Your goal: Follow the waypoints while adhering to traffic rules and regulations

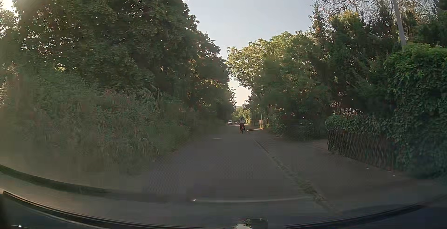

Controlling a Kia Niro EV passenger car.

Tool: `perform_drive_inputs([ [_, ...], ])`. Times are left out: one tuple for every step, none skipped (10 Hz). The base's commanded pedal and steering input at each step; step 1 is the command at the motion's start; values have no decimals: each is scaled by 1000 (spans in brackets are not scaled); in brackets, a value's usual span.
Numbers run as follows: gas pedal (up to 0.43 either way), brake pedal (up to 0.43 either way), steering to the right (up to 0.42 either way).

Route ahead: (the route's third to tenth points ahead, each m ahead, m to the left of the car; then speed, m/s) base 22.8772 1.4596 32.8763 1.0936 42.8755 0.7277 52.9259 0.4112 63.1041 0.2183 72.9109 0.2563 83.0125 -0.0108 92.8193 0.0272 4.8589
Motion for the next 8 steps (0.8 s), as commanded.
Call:
perform_drive_inputs([
  [98, 0, 1],
  [98, 0, 1],
  [98, 0, 1],
  [98, 0, 1],
  [98, 0, 1],
  [98, 0, 1],
  [98, 0, 1],
  [98, 0, 1],
])
